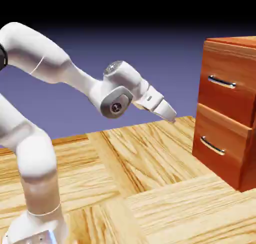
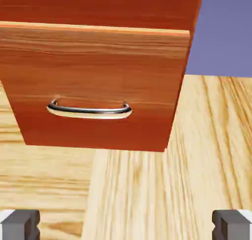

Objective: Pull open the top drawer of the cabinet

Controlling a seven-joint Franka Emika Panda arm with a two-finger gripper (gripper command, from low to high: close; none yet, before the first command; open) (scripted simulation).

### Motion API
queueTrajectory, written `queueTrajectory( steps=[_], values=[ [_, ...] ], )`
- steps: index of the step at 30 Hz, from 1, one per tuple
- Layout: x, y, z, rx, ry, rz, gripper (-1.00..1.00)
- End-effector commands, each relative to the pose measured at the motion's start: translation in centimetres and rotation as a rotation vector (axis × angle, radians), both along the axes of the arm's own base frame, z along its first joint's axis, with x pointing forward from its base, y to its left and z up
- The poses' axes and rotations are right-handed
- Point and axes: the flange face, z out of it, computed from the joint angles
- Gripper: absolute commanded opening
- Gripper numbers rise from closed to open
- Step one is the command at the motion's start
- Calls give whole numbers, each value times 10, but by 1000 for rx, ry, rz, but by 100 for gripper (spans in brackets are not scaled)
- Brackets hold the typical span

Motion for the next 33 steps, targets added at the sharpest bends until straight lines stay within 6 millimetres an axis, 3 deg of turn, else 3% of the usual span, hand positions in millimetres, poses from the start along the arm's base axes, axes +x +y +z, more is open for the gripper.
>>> queueTrajectory(
  steps=[1, 9, 16, 25, 33],
  values=[
    [0, 6, 8, -52, -13, 63, 0],
    [-6, 40, 70, -488, -141, 519, 0],
    [-17, 53, 116, -895, -263, 838, 0],
    [-23, 49, 160, -1447, -389, 1131, 0],
    [-13, 31, 183, -1948, -426, 1292, 0]
  ],
)
